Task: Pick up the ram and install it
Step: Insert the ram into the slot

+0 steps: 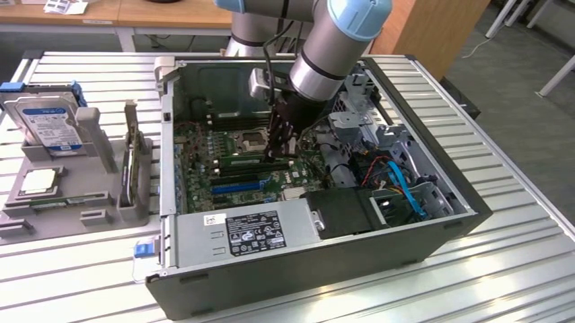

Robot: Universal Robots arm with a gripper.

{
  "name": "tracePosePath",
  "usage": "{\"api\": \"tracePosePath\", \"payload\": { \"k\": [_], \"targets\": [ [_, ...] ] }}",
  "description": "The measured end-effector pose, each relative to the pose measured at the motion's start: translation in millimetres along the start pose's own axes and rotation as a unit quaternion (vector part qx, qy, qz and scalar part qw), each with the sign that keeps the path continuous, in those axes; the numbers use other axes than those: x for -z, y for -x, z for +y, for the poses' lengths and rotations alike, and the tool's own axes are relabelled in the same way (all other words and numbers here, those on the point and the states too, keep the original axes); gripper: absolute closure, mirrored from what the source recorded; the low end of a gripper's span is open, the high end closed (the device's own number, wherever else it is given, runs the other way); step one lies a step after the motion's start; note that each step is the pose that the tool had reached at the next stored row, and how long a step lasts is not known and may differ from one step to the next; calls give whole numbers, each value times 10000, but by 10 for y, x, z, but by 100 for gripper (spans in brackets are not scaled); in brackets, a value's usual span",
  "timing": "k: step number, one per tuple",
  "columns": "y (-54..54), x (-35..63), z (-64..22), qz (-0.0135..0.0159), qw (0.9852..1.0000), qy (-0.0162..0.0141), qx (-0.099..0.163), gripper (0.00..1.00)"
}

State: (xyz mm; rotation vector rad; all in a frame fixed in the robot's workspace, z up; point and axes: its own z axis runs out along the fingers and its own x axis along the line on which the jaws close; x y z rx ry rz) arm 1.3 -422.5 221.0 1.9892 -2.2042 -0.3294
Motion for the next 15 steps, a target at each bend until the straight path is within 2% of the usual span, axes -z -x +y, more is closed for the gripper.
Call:
{"api": "tracePosePath", "payload": {
  "k": [5,9,15],
  "targets": [
    [0,-2,-1,6,10000,1,22,86],
    [2,-1,-1,40,9999,5,145,86],
    [4,-2,-1,39,9999,5,145,86]
  ]
}}
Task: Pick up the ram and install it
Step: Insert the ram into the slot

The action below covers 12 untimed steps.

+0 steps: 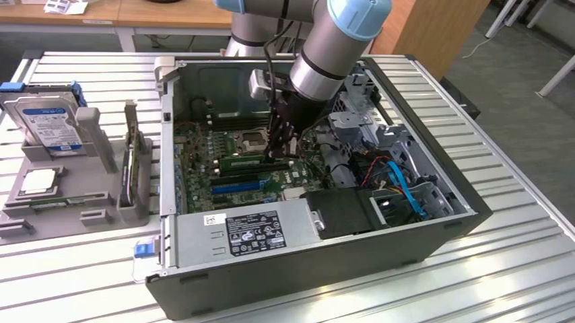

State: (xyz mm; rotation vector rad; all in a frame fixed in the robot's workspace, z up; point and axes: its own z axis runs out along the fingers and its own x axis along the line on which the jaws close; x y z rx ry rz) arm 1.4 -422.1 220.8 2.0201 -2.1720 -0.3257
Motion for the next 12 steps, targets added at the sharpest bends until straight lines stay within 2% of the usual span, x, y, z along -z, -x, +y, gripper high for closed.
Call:
{"api": "tracePosePath", "payload": {
  "k": [12],
  "targets": [
    [9,-16,-3,1,10000,-3,0,86]
  ]
}}
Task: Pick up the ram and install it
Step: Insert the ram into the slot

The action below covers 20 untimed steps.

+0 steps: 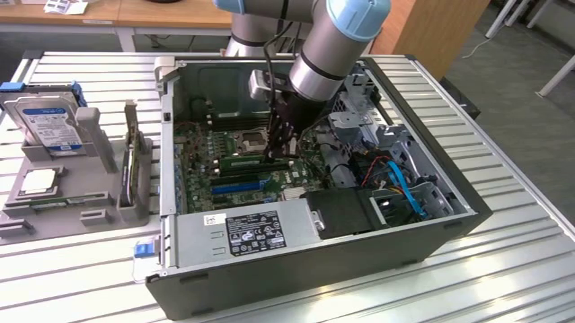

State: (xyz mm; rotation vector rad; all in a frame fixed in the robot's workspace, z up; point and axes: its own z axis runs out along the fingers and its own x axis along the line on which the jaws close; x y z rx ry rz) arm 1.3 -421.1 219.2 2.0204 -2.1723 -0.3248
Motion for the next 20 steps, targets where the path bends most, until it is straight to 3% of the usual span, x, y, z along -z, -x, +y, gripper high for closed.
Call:
{"api": "tracePosePath", "payload": {
  "k": [20],
  "targets": [
    [0,-17,-19,7,10000,1,24,86]
  ]
}}
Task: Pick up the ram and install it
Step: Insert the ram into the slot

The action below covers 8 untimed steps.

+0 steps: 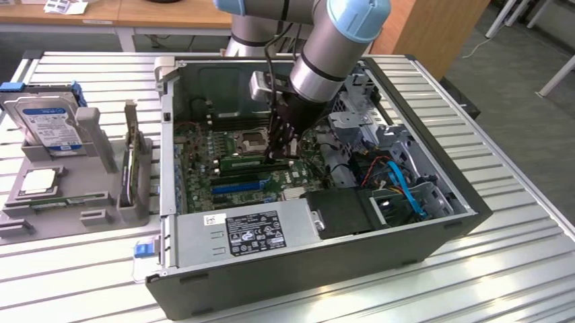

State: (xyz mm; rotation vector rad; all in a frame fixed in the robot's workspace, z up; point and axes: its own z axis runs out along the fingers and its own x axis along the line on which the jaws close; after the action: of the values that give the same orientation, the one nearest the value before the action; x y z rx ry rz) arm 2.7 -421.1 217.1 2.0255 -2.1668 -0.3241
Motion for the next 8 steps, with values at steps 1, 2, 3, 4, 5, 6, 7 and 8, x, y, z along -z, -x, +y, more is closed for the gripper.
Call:
{"api": "tracePosePath", "payload": {
  "k": [1,2,3,4,5,6,7,8],
  "targets": [
    [0,-3,-1,-1,10000,0,1,86],
    [1,-9,-2,-3,10000,-1,1,86],
    [0,-12,-3,-2,10000,0,1,86],
    [0,-12,-3,-1,10000,0,0,86],
    [0,-12,-3,0,10000,0,0,86],
    [0,-13,-4,0,10000,0,1,86],
    [0,-13,-4,0,10000,0,0,86],
    [0,-14,-4,-1,10000,0,1,86]
  ]
}}
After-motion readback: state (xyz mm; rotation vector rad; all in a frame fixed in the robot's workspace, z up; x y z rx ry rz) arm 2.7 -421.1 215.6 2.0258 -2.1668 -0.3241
